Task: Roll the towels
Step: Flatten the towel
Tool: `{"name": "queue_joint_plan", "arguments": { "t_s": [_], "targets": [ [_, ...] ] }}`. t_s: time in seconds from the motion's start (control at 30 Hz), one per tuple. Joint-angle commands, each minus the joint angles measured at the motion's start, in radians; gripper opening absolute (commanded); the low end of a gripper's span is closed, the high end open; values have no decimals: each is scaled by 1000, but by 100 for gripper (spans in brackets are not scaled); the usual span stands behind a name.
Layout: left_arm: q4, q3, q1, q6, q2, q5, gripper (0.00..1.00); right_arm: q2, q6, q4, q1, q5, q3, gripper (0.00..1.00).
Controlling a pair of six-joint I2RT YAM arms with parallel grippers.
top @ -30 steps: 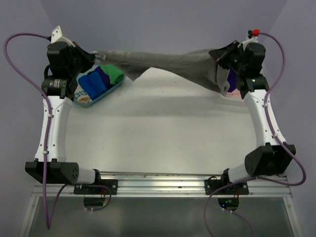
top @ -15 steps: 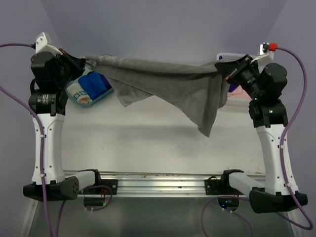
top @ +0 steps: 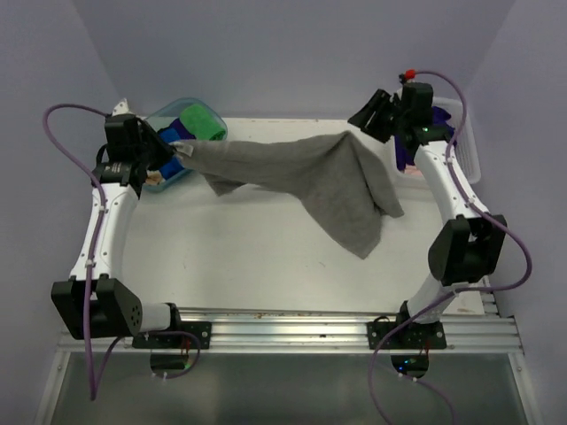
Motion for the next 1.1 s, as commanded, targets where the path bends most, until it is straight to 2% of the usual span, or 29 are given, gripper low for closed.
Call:
{"name": "queue_joint_plan", "arguments": {
  "t_s": [0.0,0.03,0.07,0.23,0.33,0.5,0.67,0.87,1.07],
  "targets": [
    [36,-41,13,-5,-9,-12,0,-45,-86,-94,16,43,-61,57],
    [35,-59,13,1,-12,-21,0,-79,-81,-67,17,70,-178,59],
    [32,-64,13,3,-20,-35,0,-108,-83,-53,16,87,-227,61],
    [-1,-77,14,8,-20,-84,0,-240,-101,-87,60,150,-492,59],
    [-4,-82,14,11,-17,-83,0,-321,-81,-107,127,273,-656,59],
    [-7,-90,14,18,-26,-113,0,-415,-6,-63,140,432,-865,60],
    [-2,-87,14,23,-25,-99,0,-276,-4,-9,83,401,-838,62],
    [9,-110,14,12,-37,-92,0,-149,-23,79,79,379,-826,61],
    [13,-110,14,12,-37,-70,0,-116,-23,100,79,381,-838,59]
  ]
}}
